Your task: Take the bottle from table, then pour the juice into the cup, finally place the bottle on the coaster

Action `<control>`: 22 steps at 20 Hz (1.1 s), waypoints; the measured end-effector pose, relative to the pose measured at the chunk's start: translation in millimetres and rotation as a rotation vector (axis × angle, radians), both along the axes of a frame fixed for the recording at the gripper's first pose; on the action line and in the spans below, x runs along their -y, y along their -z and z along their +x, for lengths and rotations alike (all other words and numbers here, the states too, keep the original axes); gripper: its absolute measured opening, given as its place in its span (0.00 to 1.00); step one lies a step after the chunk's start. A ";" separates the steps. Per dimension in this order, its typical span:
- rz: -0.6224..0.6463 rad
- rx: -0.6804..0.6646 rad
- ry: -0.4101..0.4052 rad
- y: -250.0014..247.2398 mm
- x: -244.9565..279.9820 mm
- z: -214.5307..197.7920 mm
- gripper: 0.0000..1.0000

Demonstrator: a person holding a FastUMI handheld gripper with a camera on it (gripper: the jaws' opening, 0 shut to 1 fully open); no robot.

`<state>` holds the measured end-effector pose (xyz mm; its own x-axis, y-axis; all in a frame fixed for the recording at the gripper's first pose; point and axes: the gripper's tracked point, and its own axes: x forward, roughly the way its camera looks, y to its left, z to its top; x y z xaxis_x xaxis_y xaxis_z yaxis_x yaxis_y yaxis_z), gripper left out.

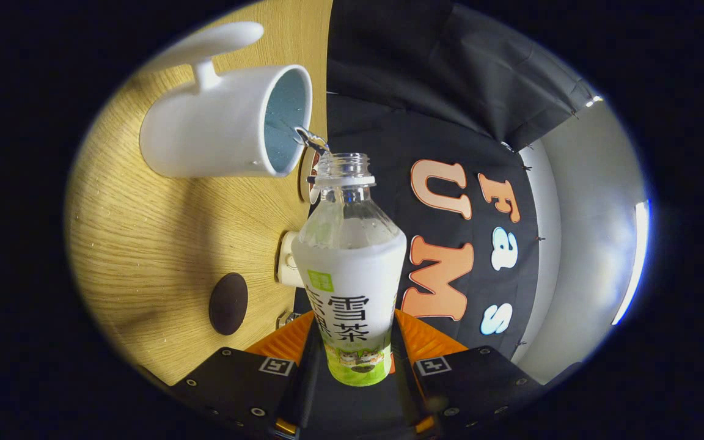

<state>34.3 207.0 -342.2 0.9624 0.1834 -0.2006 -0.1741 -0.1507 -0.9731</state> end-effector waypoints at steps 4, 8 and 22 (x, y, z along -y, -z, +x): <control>-0.013 -0.007 -0.010 -0.3 -1.3 -1.3 0.58; -0.027 -0.011 -0.016 1.6 -1.1 -1.2 0.58; -0.057 0.013 -0.040 -7.6 -3.8 4.8 0.58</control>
